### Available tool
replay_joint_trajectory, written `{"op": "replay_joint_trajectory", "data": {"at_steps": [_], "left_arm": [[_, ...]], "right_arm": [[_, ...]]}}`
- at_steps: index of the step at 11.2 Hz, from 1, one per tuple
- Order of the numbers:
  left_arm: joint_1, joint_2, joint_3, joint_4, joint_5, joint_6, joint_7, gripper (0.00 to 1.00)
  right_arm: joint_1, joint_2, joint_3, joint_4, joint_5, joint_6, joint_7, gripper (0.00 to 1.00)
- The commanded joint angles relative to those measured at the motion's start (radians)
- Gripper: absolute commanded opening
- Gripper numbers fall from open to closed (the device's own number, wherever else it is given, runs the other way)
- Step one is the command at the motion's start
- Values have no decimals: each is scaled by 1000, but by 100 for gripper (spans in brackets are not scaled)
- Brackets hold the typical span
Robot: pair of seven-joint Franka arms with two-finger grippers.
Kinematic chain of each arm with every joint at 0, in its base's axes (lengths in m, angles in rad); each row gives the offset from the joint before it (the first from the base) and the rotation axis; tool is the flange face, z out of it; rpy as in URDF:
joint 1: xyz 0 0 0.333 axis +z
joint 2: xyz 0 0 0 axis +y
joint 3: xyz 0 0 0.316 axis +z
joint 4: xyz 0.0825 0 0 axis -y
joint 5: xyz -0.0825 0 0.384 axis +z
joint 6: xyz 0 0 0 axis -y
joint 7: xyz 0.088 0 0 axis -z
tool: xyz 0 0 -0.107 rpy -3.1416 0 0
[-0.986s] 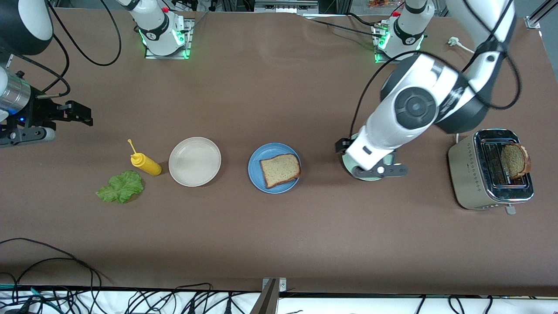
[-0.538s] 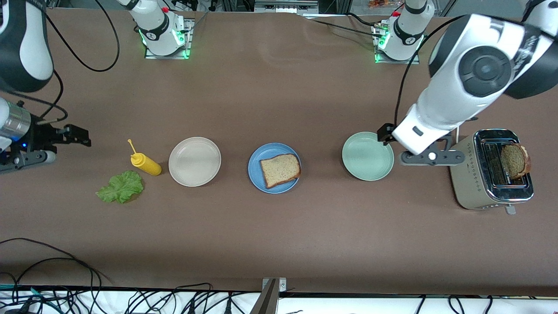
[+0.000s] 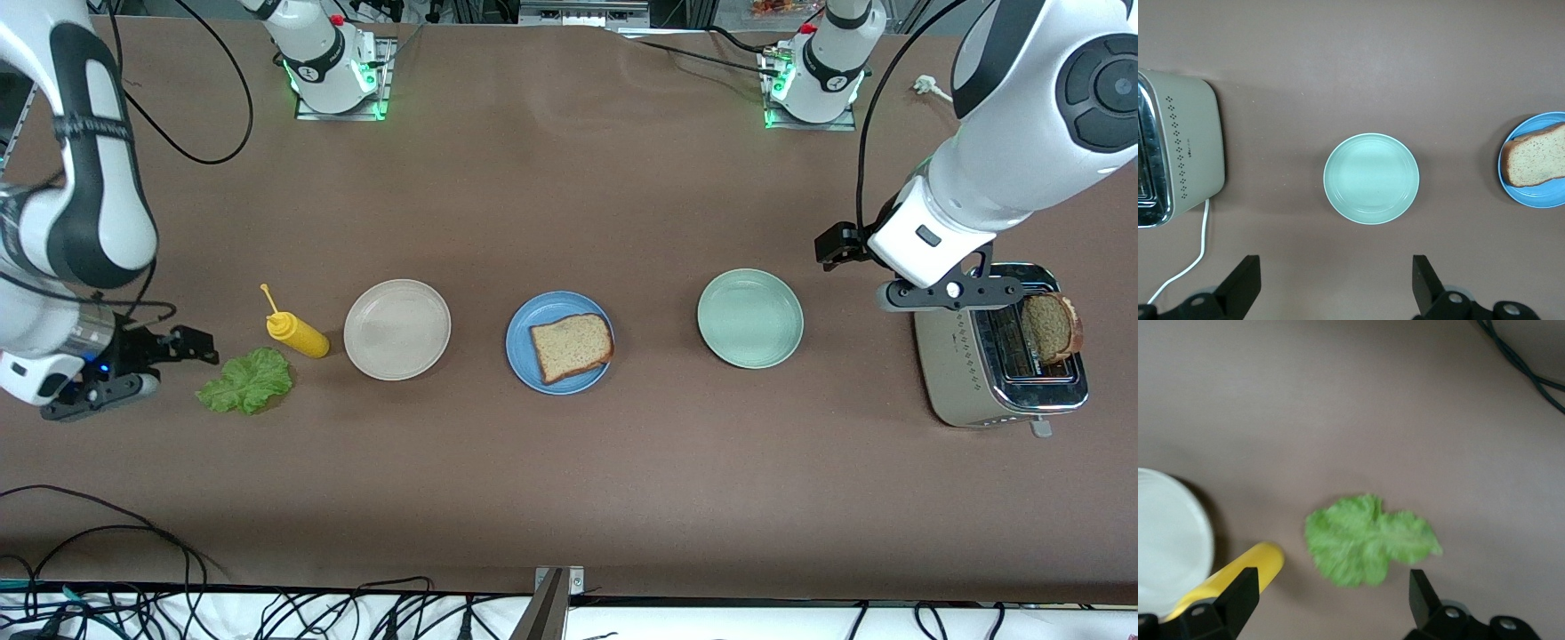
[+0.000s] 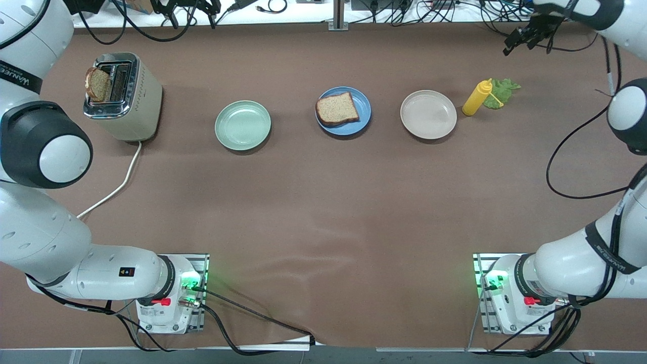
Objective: Make sandwich in blue plate with both arms
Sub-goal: 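Raise the left gripper toward the toaster while the right gripper reaches the lettuce, then grasp the green lettuce leaf with the right gripper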
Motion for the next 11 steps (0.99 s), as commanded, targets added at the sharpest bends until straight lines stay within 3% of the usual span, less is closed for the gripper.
{"op": "replay_joint_trajectory", "data": {"at_steps": [1, 3, 5, 10, 11], "left_arm": [[-4, -49, 59, 42, -35, -40, 38, 100], [3, -83, 92, 23, -35, -42, 101, 100], [5, -118, 168, -20, -101, -37, 196, 100], [16, -279, 215, -251, -98, 15, 235, 100], [16, -313, 228, -305, -96, 44, 271, 100]], "right_arm": [[-31, 146, 3, 9, 113, 169, -173, 100], [-44, 212, 5, 8, 176, 238, -268, 100], [-51, 233, 5, 6, 206, 247, -305, 100], [-54, 302, 6, -1, 207, 302, -334, 100], [-56, 312, 6, -1, 222, 316, -342, 96]]}}
